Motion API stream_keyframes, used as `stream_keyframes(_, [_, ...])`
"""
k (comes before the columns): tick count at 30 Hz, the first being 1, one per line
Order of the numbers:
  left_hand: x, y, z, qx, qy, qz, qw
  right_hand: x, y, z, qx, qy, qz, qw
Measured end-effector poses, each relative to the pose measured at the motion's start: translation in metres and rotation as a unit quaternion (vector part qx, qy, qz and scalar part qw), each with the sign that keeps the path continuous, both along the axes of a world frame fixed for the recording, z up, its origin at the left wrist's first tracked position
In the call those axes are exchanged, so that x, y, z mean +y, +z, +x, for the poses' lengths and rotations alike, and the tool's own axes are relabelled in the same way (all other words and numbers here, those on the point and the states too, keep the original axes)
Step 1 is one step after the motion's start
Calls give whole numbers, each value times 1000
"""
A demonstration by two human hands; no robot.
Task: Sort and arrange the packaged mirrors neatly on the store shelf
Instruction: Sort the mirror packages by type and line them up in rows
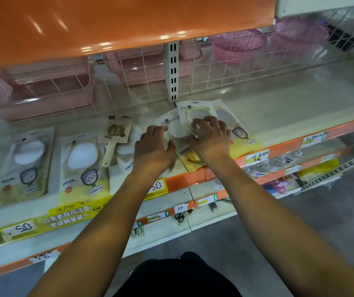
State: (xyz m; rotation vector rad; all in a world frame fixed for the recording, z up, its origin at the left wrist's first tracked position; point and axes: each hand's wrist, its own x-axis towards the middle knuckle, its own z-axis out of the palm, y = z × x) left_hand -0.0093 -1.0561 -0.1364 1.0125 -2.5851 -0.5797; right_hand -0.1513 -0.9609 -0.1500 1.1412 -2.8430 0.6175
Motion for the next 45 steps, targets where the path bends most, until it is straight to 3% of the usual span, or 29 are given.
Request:
stream_keyframes(7, [-7,-2,7,-6,-1,3,1000,2,-27,2,5,12,43,999])
stream_keyframes(35, [-11,-6,27,-7,29,-11,999,-13,-3,8,-50,20,121,991])
stream_keyframes(45, [-27,-1,93,-10,103,-57,993,-65,15,68,-61,113,0,992])
